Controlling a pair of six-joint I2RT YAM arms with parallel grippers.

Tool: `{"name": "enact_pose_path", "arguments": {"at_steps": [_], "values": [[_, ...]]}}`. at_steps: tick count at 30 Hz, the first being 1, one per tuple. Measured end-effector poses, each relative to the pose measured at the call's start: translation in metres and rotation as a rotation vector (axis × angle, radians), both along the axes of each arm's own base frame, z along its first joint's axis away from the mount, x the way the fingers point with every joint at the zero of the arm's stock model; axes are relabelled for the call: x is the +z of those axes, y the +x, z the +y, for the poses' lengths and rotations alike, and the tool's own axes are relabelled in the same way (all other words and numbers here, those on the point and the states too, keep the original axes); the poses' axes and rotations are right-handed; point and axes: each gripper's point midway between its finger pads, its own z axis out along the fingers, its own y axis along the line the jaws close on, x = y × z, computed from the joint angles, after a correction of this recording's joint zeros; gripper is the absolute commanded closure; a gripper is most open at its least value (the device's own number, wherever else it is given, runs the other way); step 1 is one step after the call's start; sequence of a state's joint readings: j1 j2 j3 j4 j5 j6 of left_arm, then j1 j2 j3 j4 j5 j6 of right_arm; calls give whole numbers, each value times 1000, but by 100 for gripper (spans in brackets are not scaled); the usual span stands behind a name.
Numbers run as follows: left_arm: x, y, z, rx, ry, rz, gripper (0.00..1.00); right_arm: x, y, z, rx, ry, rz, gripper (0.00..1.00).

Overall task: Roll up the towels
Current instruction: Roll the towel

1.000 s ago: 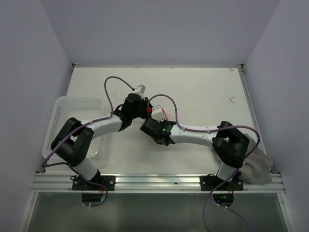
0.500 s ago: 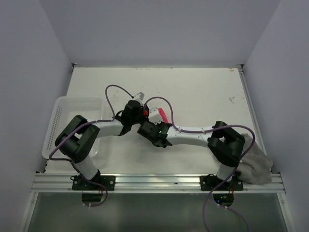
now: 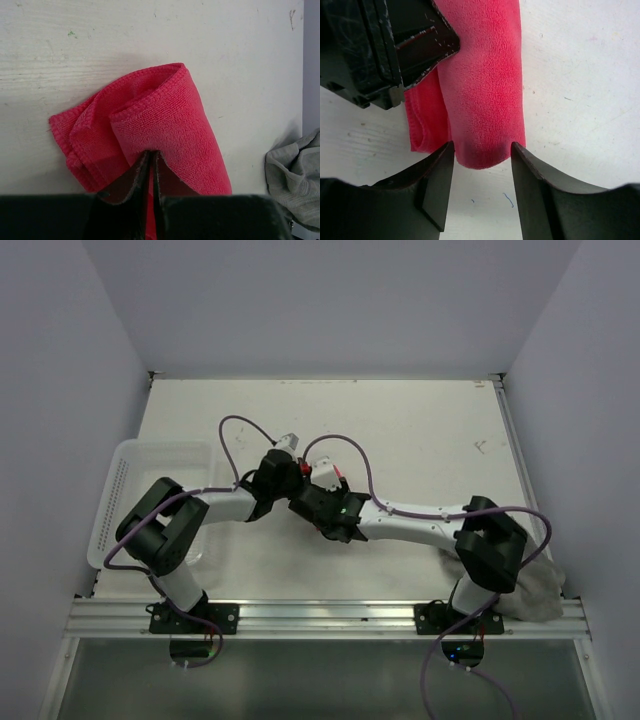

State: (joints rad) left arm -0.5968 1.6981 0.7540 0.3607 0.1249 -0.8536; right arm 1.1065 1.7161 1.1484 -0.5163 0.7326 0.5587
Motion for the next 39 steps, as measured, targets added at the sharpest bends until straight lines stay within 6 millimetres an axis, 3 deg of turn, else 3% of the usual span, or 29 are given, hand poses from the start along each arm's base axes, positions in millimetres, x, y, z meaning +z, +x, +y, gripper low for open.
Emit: {"name": "enact_pose_path", "arguments": {"at_steps": [8, 17, 22, 25, 28, 33, 39], "values": [[-11, -4, 8, 11, 39, 18, 90, 24, -5, -6, 5, 160, 21, 39], [-18, -7, 14, 14, 76, 32, 90, 7, 15, -39, -123, 466, 156, 34], [-20, -8, 15, 12, 87, 36, 90, -11, 14, -37, -134, 575, 234, 34], [-22, -9, 17, 15, 95, 40, 90, -24, 14, -32, -134, 610, 274, 40], [-24, -9, 20, 18, 108, 43, 90, -36, 16, -30, -146, 618, 293, 51], [-24, -8, 25, 23, 120, 46, 90, -39, 18, -32, -149, 605, 284, 70], [-7, -4, 19, 17, 87, 19, 89, -39, 20, -39, -146, 561, 262, 76]]}}
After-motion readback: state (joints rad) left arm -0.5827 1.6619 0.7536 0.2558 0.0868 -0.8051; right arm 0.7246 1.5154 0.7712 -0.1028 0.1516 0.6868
